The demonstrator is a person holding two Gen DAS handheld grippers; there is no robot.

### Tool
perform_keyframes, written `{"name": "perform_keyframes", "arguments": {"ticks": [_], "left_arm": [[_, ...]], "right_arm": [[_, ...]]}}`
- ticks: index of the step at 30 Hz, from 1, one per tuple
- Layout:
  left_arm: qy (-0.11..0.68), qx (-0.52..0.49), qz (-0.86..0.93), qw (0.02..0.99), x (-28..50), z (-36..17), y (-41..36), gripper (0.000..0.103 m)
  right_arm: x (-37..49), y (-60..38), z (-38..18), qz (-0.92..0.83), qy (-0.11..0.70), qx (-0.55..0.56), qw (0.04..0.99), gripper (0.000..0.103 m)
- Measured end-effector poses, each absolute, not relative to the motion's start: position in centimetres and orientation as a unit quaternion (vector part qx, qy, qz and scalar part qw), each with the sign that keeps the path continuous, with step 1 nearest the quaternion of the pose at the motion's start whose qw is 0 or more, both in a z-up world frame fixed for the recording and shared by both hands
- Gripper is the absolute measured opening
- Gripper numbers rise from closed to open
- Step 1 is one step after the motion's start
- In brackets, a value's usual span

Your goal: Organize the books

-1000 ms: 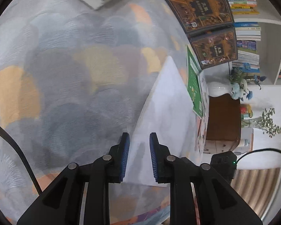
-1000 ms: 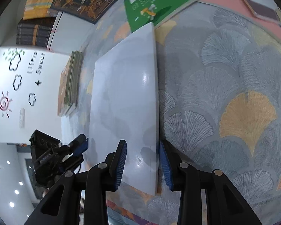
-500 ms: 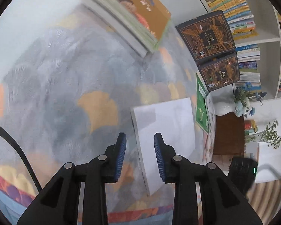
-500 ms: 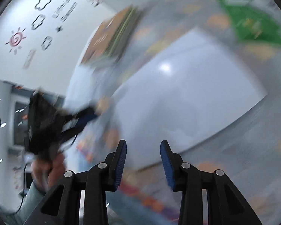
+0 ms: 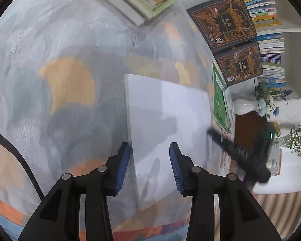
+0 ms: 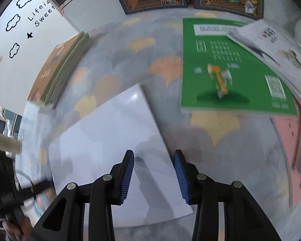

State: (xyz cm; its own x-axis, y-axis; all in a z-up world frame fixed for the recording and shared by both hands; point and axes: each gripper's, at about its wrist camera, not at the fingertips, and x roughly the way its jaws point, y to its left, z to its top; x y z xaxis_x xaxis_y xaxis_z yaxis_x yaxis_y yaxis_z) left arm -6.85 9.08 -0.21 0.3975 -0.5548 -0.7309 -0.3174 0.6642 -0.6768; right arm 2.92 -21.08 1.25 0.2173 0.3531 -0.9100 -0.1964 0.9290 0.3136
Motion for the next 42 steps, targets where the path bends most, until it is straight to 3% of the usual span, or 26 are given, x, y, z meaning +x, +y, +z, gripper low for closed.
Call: {"name": "perform_keyframes", "arguments": {"ticks": [8, 12, 15, 21, 24, 31, 38, 42], "left_arm": [[0.569, -0.238, -0.147, 0.773, 2.1, 1.2, 5.2, 0.037], [0.567, -0.248, -0.211, 0.757, 7.0, 1.3, 1.8, 0.037], [0.553, -0.238, -0.222, 0.767, 7.6, 2.6, -0.3, 0.037], [0.525, -0.211, -0.142, 0.812, 1.6, 5.0, 1.0, 0.038], [0.532, -0.276, -0.095, 0.795, -3.1, 3.6, 2.9, 0.037], [0.548, -0.392, -0.091, 0.733, -10.9, -0.3, 2.0, 0.036], [0.538, -0.412, -0.082, 0.731, -12.5, -0.3, 2.7, 0.037], [0.573, -0.412, -0.102, 0.701, -13.2, -0.7, 2.3, 0.037]], "right_arm": [[-7.7, -22.5, 0.9, 0.209, 0.648, 0.075, 0.729, 0.047], [-10.8, -22.1, 0.7, 0.277, 0.673, 0.117, 0.676, 0.046], [-10.1, -23.6, 2.7, 0.265, 0.65, 0.077, 0.708, 0.046], [-5.4, -28.6, 3.4, 0.205, 0.608, 0.086, 0.763, 0.046], [-3.5, -28.2, 1.2, 0.206, 0.611, 0.077, 0.761, 0.028], [-3.8, -25.9, 0.3, 0.246, 0.614, 0.05, 0.748, 0.029], [-7.3, -24.1, 0.8, 0.284, 0.627, 0.012, 0.725, 0.031], [-8.2, -25.5, 0.7, 0.283, 0.629, 0.033, 0.724, 0.031]]}}
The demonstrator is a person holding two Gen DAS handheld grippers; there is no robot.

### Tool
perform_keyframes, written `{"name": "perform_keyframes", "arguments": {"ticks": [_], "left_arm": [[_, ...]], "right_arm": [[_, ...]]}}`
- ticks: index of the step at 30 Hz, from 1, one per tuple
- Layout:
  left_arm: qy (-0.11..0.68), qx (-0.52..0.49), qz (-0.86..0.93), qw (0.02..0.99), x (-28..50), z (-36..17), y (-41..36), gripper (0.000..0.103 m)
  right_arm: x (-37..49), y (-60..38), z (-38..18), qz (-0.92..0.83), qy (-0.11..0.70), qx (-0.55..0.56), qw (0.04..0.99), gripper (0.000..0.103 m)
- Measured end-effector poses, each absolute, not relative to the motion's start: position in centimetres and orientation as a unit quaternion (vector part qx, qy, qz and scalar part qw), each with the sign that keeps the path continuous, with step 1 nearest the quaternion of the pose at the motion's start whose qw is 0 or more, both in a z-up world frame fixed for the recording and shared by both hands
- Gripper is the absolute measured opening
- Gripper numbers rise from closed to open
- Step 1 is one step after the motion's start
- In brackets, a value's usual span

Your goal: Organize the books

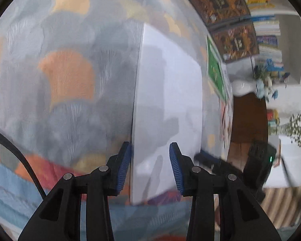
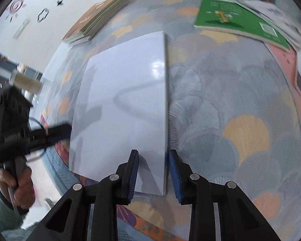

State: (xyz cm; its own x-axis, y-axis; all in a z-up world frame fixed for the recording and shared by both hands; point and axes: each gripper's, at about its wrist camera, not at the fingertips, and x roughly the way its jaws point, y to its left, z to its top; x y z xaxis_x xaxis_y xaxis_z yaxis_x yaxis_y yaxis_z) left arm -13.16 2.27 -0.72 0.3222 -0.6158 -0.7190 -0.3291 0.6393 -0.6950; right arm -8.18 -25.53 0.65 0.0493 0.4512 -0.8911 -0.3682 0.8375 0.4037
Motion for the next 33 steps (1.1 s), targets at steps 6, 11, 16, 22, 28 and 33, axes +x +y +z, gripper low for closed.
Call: {"name": "perform_keyframes", "arguments": {"ticks": [6, 11, 16, 22, 28, 33], "left_arm": [[0.59, -0.344, -0.102, 0.723, -13.5, 0.4, -0.1, 0.037], [0.466, -0.456, -0.158, 0.741, -14.9, 3.0, 1.8, 0.037], [0.47, -0.441, -0.17, 0.746, -13.9, 3.1, 0.3, 0.03], [0.473, -0.456, -0.151, 0.738, -14.0, 0.8, -0.7, 0.013], [0.441, -0.545, -0.163, 0.695, -13.3, 0.7, 0.7, 0.012], [0.403, -0.621, -0.195, 0.643, -12.1, 0.9, 1.5, 0.012]], "right_arm": [[-7.7, -25.2, 0.2, 0.293, 0.631, 0.049, 0.717, 0.031], [-7.5, -26.0, -0.2, 0.296, 0.632, 0.085, 0.711, 0.031], [-7.2, -27.5, -0.5, 0.296, 0.638, 0.135, 0.698, 0.031], [-8.0, -27.4, 0.0, 0.28, 0.633, 0.133, 0.709, 0.032], [-7.1, -30.9, -0.7, 0.266, 0.665, 0.245, 0.653, 0.056], [-6.9, -32.9, -0.7, 0.282, 0.654, 0.339, 0.615, 0.059]]}}
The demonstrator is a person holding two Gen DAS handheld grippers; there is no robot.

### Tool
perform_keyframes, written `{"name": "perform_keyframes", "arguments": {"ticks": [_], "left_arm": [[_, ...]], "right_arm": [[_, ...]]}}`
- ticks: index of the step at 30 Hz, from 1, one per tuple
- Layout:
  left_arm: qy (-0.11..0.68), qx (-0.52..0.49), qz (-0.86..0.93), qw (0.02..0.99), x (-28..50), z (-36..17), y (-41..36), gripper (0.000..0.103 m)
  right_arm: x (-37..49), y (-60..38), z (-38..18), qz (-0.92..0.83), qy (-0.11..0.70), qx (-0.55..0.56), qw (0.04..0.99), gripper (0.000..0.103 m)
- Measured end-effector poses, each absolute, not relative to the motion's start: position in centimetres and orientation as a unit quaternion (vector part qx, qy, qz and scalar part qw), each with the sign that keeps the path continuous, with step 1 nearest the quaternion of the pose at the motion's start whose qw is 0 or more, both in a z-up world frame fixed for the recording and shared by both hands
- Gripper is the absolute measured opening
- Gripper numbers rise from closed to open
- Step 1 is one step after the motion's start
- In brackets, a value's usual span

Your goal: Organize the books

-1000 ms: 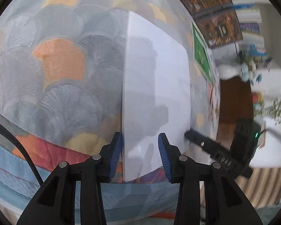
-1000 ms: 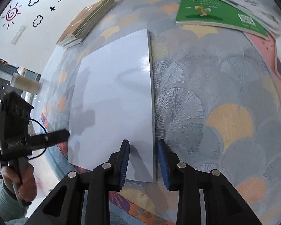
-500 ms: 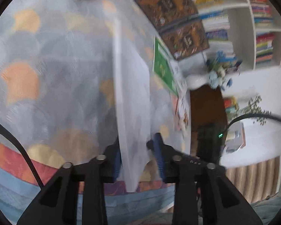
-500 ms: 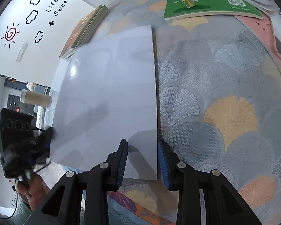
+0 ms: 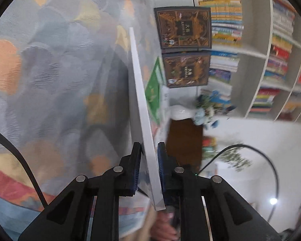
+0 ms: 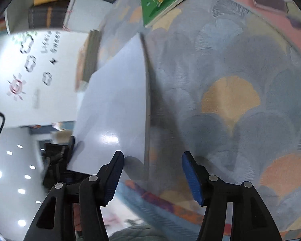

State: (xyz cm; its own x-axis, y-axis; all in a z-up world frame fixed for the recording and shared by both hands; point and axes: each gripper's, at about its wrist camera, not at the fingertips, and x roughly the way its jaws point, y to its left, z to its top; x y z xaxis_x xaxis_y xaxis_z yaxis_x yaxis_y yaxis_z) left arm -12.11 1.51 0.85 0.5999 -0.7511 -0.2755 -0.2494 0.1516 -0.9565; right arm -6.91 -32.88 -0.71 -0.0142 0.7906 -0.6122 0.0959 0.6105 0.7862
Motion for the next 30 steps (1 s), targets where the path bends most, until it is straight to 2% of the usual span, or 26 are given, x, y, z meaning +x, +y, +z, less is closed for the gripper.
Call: {"name": "perform_keyframes", "arguments": {"ticks": [3, 6, 9, 12, 16, 24, 30], "left_arm": [[0.401, -0.643, -0.202, 0.62, -11.5, 0.6, 1.4, 0.012], [0.413, -0.645, -0.2, 0.611, -11.5, 0.4, 1.5, 0.012], [0.434, -0.632, -0.194, 0.612, -11.4, 0.1, 1.6, 0.012], [0.472, -0.579, -0.173, 0.642, -11.0, 0.3, 2.0, 0.012], [0.514, -0.492, -0.163, 0.684, -10.4, 1.2, 1.4, 0.014], [0.529, -0.344, -0.182, 0.754, -9.4, 4.4, 0.9, 0.02], [0.504, -0.343, -0.225, 0.76, -9.0, 6.9, 3.8, 0.018]], "right_arm": [[-6.5, -32.3, -1.3, 0.297, 0.65, 0.381, 0.586, 0.065], [-6.0, -31.0, -2.2, 0.303, 0.638, 0.42, 0.57, 0.063], [-5.7, -29.7, -1.5, 0.302, 0.621, 0.417, 0.591, 0.043], [-6.0, -28.4, 0.4, 0.295, 0.614, 0.354, 0.641, 0.033], [-6.7, -26.1, 3.2, 0.284, 0.6, 0.234, 0.71, 0.033], [-9.4, -22.0, 7.3, 0.258, 0.543, 0.049, 0.798, 0.032], [-9.9, -21.1, 10.1, 0.258, 0.514, 0.068, 0.815, 0.032]]}}
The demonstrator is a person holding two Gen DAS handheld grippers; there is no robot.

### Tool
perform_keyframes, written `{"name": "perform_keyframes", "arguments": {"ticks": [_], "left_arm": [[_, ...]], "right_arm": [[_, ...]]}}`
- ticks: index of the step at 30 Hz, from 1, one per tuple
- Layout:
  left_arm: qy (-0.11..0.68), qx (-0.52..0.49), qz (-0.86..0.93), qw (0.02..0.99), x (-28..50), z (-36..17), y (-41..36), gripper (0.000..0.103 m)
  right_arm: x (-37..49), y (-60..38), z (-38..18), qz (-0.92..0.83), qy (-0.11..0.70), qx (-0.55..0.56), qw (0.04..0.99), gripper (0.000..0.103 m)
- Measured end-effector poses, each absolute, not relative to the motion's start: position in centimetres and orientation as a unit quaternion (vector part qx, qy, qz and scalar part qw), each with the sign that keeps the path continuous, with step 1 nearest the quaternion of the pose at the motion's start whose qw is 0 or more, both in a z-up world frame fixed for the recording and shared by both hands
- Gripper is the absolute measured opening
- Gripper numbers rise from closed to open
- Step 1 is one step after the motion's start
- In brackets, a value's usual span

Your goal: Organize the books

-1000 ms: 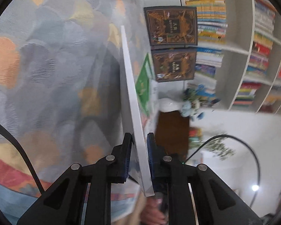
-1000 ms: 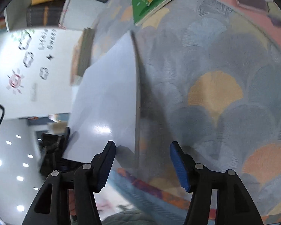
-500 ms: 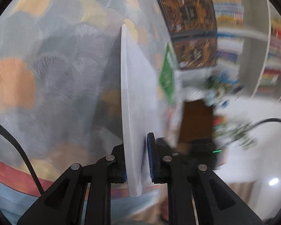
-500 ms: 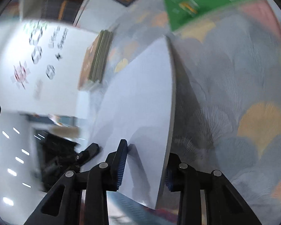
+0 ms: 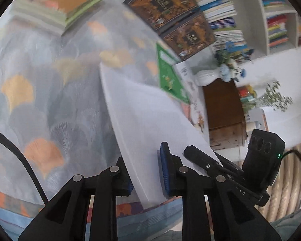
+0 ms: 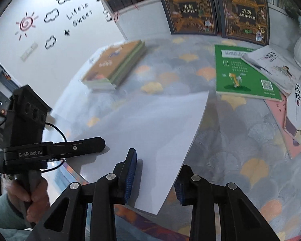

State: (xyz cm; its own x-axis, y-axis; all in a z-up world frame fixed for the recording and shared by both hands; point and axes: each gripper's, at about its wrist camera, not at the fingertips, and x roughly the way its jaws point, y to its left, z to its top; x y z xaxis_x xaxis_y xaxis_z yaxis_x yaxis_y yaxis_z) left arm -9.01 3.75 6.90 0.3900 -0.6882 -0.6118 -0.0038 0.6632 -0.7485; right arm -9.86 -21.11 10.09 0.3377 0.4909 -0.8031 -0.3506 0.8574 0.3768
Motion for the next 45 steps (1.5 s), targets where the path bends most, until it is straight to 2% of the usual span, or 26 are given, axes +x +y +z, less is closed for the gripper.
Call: {"name": "perform_keyframes", "arguments": {"ticks": [8, 18, 24, 33, 45], "left_arm": [[0.474, -0.328, -0.26, 0.775, -6.8, 10.5, 7.9, 0.019], [0.426, -0.324, -0.238, 0.811, -1.1, 12.7, 18.7, 0.019], [0.428, -0.337, -0.208, 0.812, 4.1, 11.3, 24.3, 0.019], [0.43, -0.337, -0.197, 0.814, 9.6, 8.7, 27.4, 0.019], [0.455, -0.368, -0.132, 0.8, 10.3, 4.7, 30.2, 0.027]], "right_arm": [[-8.4, -16.4, 13.8, 0.241, 0.48, 0.083, 0.839, 0.032], [-0.9, -5.7, 15.5, 0.273, 0.444, 0.083, 0.849, 0.033], [5.3, -0.3, 13.3, 0.28, 0.466, 0.125, 0.83, 0.033], [10.5, 3.6, 10.9, 0.255, 0.481, 0.145, 0.826, 0.034], [12.2, 5.3, 7.1, 0.248, 0.527, 0.182, 0.792, 0.034]]}}
